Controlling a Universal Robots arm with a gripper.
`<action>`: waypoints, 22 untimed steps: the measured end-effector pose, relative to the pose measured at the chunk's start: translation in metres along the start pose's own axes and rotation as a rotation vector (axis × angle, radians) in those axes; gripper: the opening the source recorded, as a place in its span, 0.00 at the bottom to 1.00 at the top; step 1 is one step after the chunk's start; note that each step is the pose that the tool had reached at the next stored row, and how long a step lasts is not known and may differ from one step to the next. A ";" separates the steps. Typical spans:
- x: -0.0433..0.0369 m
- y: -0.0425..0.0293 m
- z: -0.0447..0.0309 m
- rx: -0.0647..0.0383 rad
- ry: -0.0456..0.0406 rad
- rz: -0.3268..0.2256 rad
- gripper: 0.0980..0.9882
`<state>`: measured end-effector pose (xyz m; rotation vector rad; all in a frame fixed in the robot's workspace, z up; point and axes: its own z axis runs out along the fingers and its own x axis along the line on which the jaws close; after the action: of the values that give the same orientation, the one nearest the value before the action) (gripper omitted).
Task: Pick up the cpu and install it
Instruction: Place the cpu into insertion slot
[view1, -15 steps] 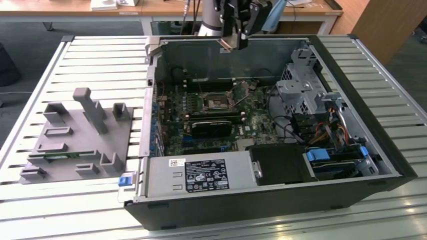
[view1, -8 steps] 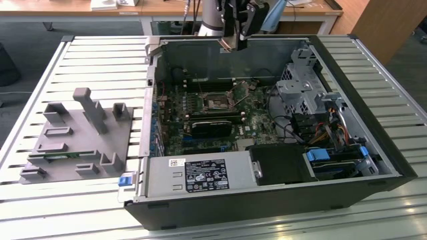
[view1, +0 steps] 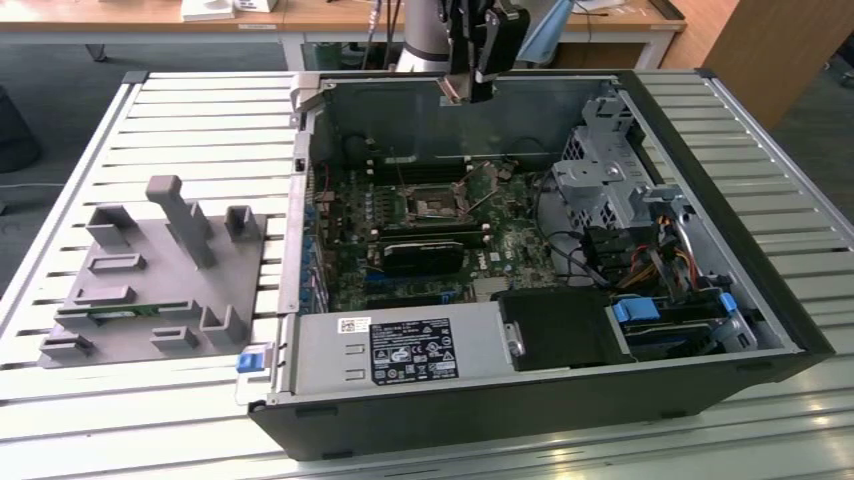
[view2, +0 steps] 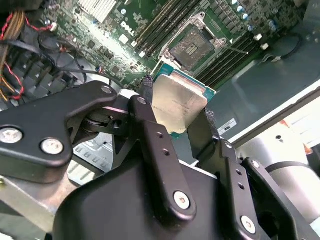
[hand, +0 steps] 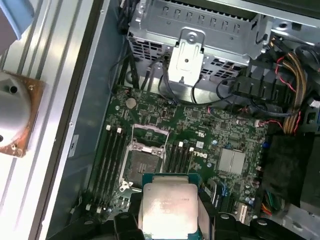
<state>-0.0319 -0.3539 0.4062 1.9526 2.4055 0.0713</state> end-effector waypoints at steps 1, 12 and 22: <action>0.0000 0.0000 0.0002 0.000 -0.0009 0.015 0.48; 0.0003 -0.0011 0.0017 0.001 -0.0115 0.181 0.48; 0.0005 -0.0023 0.0081 0.000 -0.0119 0.190 0.48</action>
<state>-0.0338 -0.3538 0.3979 2.1695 2.2060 0.0652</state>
